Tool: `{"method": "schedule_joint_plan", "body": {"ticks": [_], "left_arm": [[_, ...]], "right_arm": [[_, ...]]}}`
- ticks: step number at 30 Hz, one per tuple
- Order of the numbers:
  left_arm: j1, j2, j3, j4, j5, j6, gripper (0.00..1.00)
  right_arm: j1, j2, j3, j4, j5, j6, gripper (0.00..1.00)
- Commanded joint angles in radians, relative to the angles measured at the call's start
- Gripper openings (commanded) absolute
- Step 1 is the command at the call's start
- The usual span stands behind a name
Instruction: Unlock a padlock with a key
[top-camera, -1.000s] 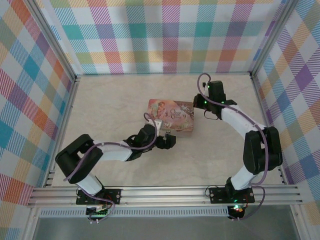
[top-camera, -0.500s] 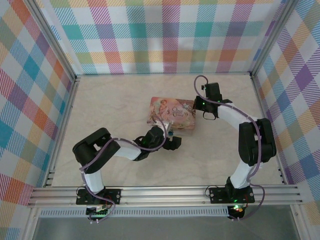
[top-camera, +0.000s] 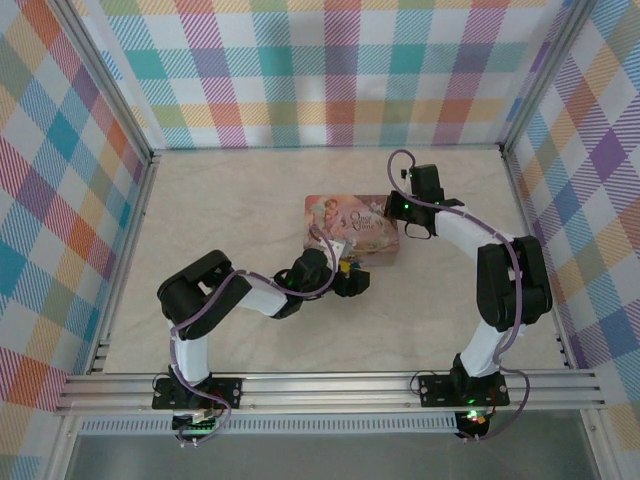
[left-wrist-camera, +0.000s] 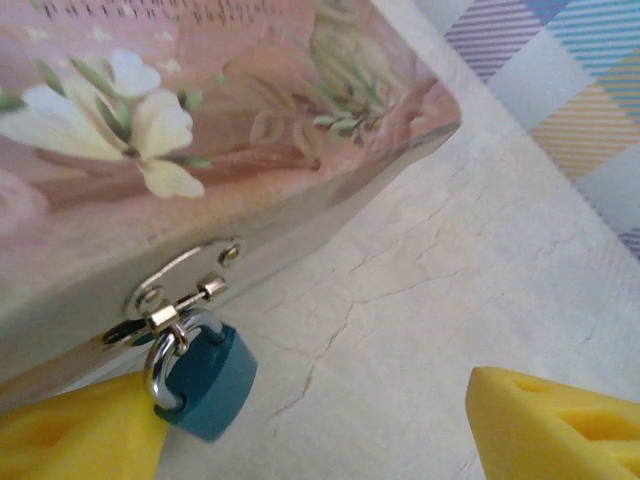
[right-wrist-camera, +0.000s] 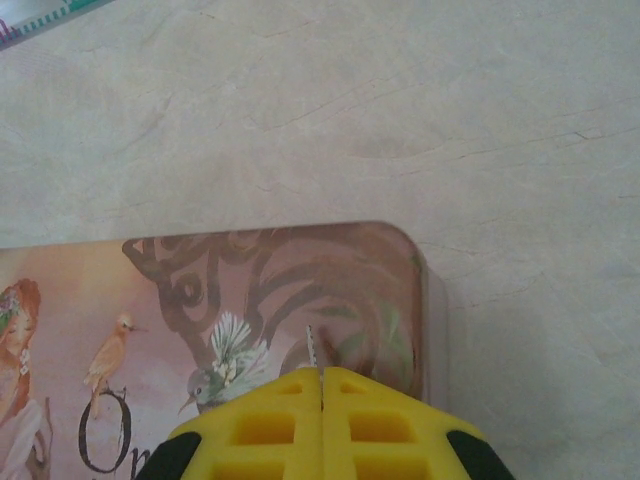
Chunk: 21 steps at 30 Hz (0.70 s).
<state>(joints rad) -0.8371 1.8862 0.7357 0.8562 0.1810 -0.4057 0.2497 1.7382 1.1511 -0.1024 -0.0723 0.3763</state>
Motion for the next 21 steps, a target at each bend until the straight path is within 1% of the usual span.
{"method": "schedule_joint_plan", "body": {"ticks": [1,5,11,16,21], "left_arm": [[0.031,-0.006,0.002,0.103,0.064,-0.043,0.77],[0.048,0.015,0.012,0.115,0.113,-0.084,0.71],[0.052,0.066,0.047,0.109,0.134,-0.117,0.72],[0.051,0.110,0.072,0.107,0.079,-0.135,0.75],[0.047,0.146,0.097,0.133,0.057,-0.138,0.77]], "right_arm": [[-0.002,-0.019,-0.017,0.024,-0.022,-0.007,0.00],[-0.001,-0.022,-0.025,0.035,-0.033,-0.001,0.00],[-0.001,-0.030,-0.036,0.039,-0.040,0.003,0.00],[-0.001,-0.038,-0.052,0.053,-0.049,0.008,0.00],[-0.002,-0.040,-0.073,0.070,-0.067,0.021,0.00]]}}
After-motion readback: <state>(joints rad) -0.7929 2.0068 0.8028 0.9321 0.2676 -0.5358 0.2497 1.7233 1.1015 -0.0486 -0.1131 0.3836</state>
